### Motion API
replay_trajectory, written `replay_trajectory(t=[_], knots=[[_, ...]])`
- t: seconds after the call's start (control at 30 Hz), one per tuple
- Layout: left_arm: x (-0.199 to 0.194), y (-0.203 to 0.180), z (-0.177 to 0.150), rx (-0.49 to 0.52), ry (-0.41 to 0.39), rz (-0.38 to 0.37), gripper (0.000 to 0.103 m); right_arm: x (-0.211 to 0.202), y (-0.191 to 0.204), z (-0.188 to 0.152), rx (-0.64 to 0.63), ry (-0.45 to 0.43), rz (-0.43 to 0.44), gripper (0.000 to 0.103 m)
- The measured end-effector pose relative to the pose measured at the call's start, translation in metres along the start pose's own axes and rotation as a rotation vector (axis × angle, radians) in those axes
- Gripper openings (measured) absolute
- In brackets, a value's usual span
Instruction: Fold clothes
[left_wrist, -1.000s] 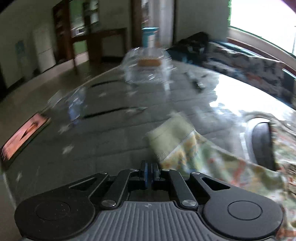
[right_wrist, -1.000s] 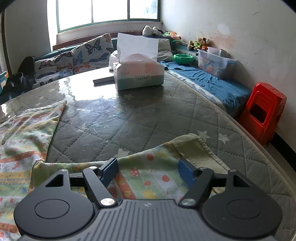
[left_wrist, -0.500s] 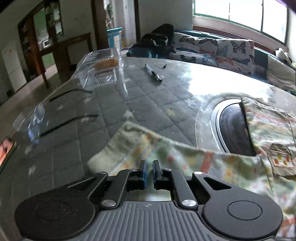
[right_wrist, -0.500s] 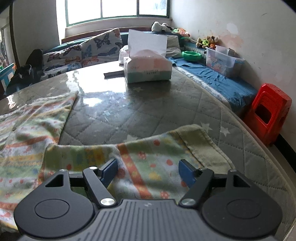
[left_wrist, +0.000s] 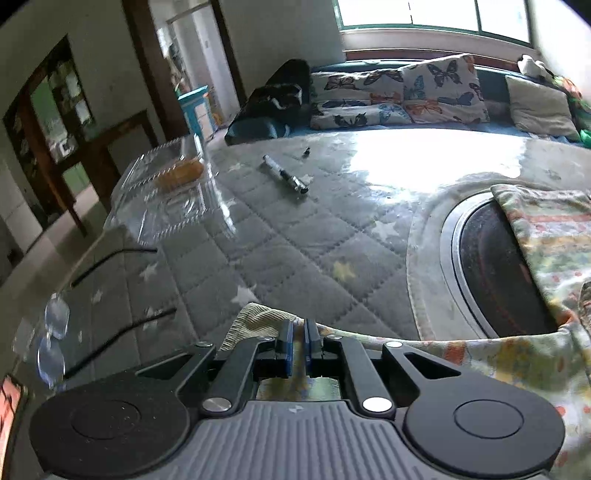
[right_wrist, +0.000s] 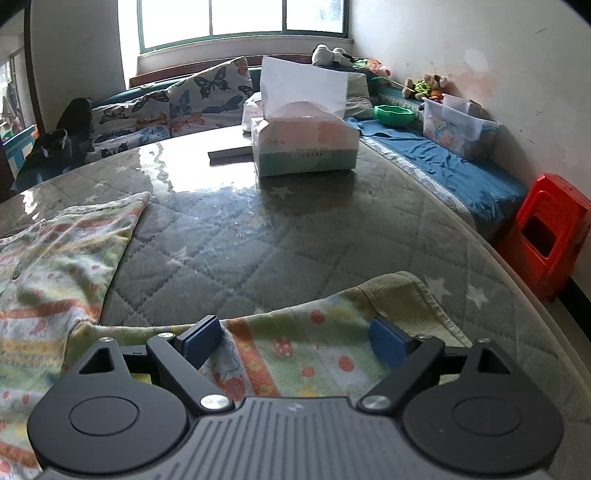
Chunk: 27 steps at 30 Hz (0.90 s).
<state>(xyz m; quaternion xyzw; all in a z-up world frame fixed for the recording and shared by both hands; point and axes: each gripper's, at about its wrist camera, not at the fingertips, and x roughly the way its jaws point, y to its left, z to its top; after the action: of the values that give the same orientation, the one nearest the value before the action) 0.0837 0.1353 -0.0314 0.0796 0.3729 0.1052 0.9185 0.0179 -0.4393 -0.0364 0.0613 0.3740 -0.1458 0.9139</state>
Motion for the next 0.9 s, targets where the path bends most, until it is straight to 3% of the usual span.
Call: replay_trajectory(t=[0.2,0.43,0.57,0.63,0.77,0.9], knots=[[0.004,-0.003,0.002,0.03,-0.011,0.012,0.007,0.004,0.001,0.002,-0.01,-0.018,0.013,0.09],[-0.003,0.001,0.003,-0.006,0.0,0.007,0.011,-0.012,-0.013,-0.004,0.014,-0.033,-0.013,0.089],[-0.027,-0.01,0.002,-0.019,-0.042,-0.02,0.036,-0.022,-0.022,-0.012,0.011,-0.033,-0.041,0.087],[-0.041,-0.017,0.002,-0.03,-0.053,-0.054,0.039,-0.025,-0.026,-0.017,0.002,-0.028,-0.056,0.083],[-0.069,-0.036,0.004,-0.035,-0.082,-0.135,0.059,-0.034,-0.037,-0.023,0.032,-0.039,-0.078,0.081],[-0.09,-0.064,0.004,-0.005,-0.1,-0.216,0.07,-0.039,-0.053,-0.024,0.09,-0.051,-0.096,0.072]])
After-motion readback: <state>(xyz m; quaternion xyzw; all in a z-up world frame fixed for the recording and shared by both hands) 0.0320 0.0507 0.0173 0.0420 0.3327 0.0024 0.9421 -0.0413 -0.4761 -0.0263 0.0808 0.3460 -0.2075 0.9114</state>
